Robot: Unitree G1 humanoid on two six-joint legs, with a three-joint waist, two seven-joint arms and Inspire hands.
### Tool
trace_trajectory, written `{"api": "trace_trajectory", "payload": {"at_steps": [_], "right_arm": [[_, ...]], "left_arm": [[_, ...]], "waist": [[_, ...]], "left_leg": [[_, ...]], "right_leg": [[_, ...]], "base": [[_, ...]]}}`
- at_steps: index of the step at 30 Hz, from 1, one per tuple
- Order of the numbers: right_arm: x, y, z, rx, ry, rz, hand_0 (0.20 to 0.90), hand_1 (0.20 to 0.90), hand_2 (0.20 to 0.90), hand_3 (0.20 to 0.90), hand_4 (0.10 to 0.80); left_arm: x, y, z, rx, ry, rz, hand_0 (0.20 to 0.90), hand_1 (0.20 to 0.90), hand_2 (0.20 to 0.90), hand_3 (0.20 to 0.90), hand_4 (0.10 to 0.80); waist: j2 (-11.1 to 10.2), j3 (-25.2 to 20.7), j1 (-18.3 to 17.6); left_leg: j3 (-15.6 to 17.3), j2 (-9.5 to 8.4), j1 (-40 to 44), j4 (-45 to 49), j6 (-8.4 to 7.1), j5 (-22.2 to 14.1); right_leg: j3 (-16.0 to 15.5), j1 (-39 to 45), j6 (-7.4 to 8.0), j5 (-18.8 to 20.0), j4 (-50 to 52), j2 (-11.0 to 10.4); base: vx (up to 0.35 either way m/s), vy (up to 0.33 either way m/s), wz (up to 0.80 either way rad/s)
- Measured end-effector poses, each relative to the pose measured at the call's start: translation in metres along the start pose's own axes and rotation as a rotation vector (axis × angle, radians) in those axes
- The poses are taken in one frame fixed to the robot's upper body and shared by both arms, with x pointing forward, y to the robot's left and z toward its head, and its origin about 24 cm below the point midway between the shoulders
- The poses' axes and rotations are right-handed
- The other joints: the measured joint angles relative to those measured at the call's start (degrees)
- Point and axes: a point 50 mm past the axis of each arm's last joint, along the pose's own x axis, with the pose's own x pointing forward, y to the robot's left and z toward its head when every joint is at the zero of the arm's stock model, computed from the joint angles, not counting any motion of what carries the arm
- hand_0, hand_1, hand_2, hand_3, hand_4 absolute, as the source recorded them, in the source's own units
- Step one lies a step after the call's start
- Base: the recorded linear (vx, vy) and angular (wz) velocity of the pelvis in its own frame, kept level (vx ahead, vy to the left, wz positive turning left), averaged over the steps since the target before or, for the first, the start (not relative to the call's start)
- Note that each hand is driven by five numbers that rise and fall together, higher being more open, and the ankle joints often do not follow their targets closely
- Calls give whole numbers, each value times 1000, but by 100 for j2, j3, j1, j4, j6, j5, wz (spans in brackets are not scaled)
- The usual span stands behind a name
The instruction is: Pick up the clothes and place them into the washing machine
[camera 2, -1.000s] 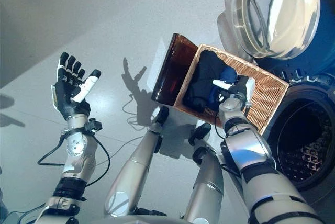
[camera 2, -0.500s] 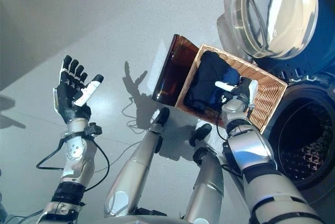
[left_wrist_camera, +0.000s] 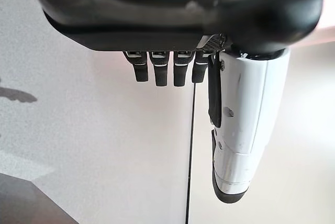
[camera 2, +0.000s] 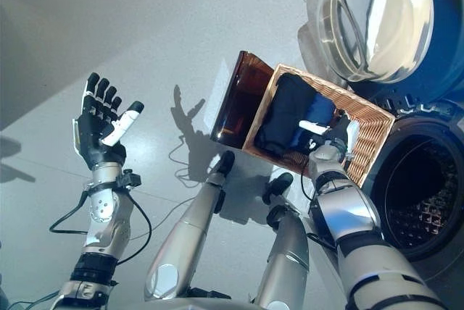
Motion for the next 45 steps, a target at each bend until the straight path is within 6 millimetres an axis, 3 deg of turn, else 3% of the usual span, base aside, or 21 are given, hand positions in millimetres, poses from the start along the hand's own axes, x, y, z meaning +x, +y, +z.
{"api": "trace_trajectory", "payload": {"at_steps": [20,45], "right_arm": [[-7,-7,-47,20,104,2,900,900,900,900,800],[-5,-1,-30,22,58,18,900,900,900,900,800]], "left_arm": [[-8,5,-1,18,23,-17,900,900,900,900,800],[-9,7,-2,23,27,-10,900,900,900,900,800]], "waist": [[-22,-30,-152],[-17,-33,-95]], "left_leg": [[75,-3,219,-102,47,6],[-9,-63,85,-187,49,5]], "right_leg": [[58,203,33,88,-162,0],[-27,140,80,101,-202,-28]], "base": [[-5,2,-2],[21,-2,3]]}}
